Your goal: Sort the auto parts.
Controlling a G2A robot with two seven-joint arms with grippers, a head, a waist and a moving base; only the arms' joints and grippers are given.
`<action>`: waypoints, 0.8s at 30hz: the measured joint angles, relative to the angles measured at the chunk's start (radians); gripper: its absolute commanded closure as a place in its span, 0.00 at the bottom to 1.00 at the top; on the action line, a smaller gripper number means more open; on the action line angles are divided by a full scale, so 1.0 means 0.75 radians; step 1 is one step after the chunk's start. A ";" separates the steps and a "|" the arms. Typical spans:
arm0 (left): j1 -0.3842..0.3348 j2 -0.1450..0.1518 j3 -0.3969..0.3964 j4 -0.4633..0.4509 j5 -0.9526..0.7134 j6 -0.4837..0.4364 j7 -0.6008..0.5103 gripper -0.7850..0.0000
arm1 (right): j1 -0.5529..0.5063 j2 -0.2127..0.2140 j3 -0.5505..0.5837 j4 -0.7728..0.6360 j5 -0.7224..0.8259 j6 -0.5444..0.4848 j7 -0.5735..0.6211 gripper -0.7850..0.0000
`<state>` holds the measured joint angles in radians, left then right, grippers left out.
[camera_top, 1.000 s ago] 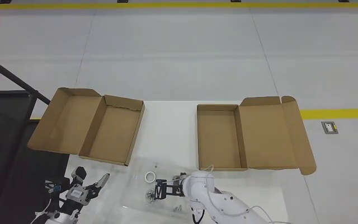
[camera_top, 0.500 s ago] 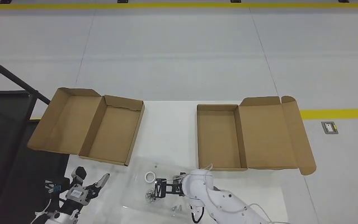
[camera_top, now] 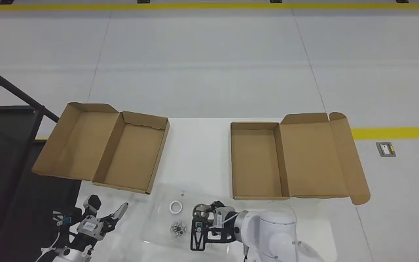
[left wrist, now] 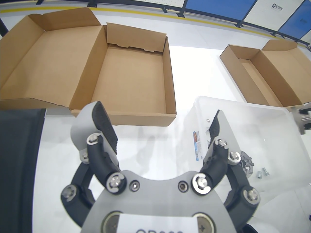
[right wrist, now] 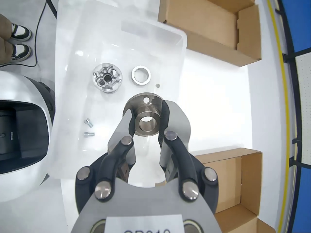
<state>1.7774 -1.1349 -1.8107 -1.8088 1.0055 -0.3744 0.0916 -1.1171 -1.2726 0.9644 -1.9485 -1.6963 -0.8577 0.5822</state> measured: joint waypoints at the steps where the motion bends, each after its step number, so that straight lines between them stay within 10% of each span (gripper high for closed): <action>1: 0.000 0.000 0.000 0.000 0.000 0.000 0.000 0.00 | -0.007 0.002 0.006 -0.009 -0.003 -0.004 -0.003 1.00; 9: 0.000 0.000 0.000 0.000 0.000 0.000 0.000 0.00 | -0.006 -0.001 0.003 0.014 0.014 0.023 -0.017 1.00; 15: 0.000 0.000 0.000 0.000 0.000 0.000 0.000 0.00 | 0.033 -0.011 0.116 0.110 0.099 0.344 -0.188 1.00; 24: 0.000 0.000 0.000 0.000 0.000 0.000 0.000 0.00 | 0.359 -0.046 0.241 0.652 0.329 0.587 -0.175 1.00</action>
<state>1.7774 -1.1349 -1.8107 -1.8088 1.0055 -0.3744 0.0916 -0.8478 -1.3071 1.1454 -1.4592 -1.4493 -0.4175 0.4510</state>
